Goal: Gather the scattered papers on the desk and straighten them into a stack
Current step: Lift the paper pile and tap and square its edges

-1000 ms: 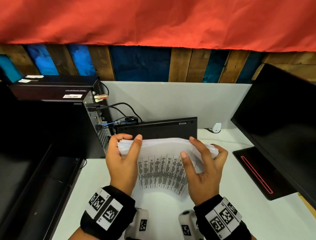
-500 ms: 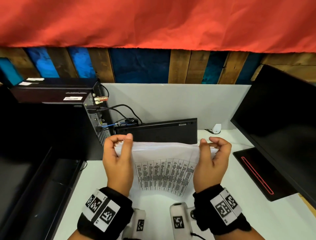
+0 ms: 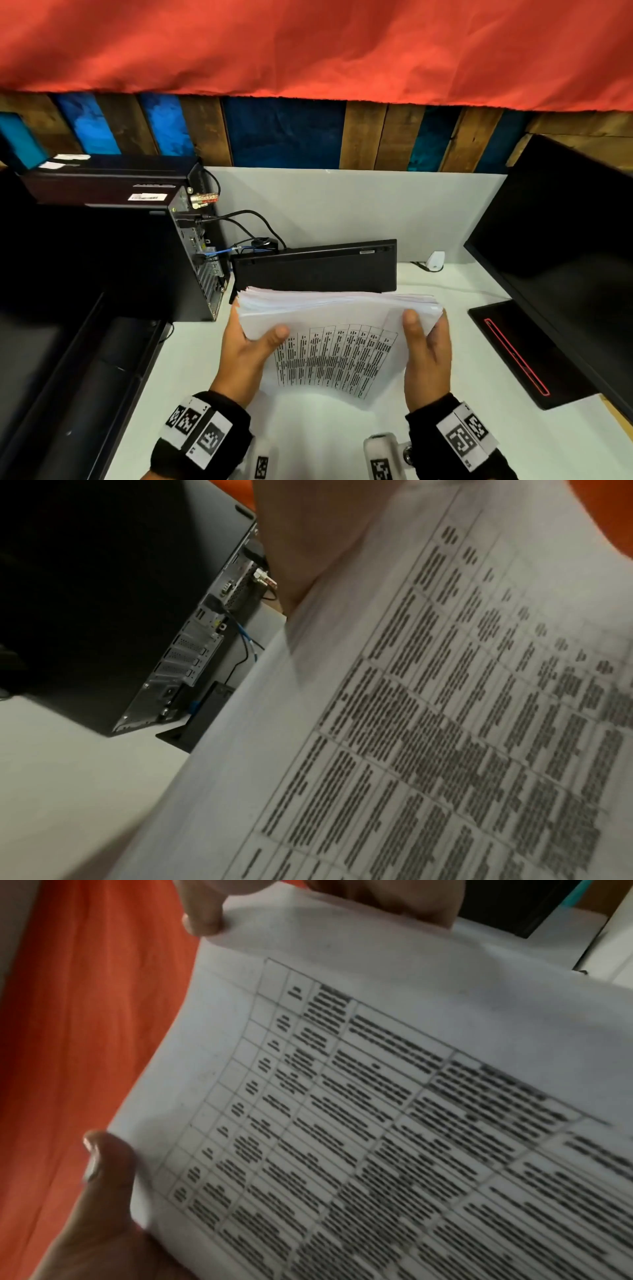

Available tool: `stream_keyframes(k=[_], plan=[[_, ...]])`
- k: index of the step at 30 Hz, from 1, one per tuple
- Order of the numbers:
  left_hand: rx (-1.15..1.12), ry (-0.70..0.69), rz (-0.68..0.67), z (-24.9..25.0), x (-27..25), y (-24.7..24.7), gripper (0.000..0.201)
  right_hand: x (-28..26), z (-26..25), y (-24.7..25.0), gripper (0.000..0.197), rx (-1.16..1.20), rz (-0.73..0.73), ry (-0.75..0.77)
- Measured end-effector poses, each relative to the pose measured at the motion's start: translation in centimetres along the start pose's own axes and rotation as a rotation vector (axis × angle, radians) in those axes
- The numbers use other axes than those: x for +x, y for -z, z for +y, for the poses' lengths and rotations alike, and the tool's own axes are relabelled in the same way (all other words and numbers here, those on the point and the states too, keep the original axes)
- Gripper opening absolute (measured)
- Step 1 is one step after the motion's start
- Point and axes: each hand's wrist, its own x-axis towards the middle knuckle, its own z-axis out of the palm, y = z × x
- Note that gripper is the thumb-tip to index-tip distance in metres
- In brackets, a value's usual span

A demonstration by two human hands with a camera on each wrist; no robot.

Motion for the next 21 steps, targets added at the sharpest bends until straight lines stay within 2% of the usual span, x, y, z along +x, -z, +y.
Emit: stream_keyframes(k=[3, 6, 9, 12, 13, 16, 18, 21], plan=[[-0.019, 0.031, -0.032, -0.3, -0.2, -0.3, 0.102, -0.2, 0.0, 0.1, 0.059, -0.014, -0.106, -0.003], [-0.03, 0.037, 0.001, -0.3, 0.3, 0.3, 0.095, 0.4, 0.1, 1.0, 0.054, 0.016, -0.097, -0.001], [-0.012, 0.1, -0.074, -0.4, 0.3, 0.0, 0.099, 0.3, 0.1, 1.0, 0.07, -0.017, -0.17, -0.061], [0.018, 0.124, -0.114, -0.4, 0.0, -0.9, 0.106, 0.1, 0.3, 0.6, 0.065, 0.006, -0.27, -0.126], [0.001, 0.122, -0.113, -0.4, 0.0, -0.9, 0.106, 0.3, 0.3, 0.8, 0.067, 0.022, -0.271, -0.138], [-0.017, 0.119, -0.074, -0.6, 0.2, -0.3, 0.106, 0.9, 0.5, 1.5, 0.088, 0.014, -0.219, -0.15], [0.0, 0.143, -0.099, -0.7, 0.1, -0.7, 0.107, 0.8, 0.5, 1.2, 0.098, 0.013, -0.224, -0.167], [0.011, 0.107, -0.038, -1.0, -0.1, -0.9, 0.103, 0.6, 0.0, 0.7, 0.096, 0.023, -0.239, -0.171]])
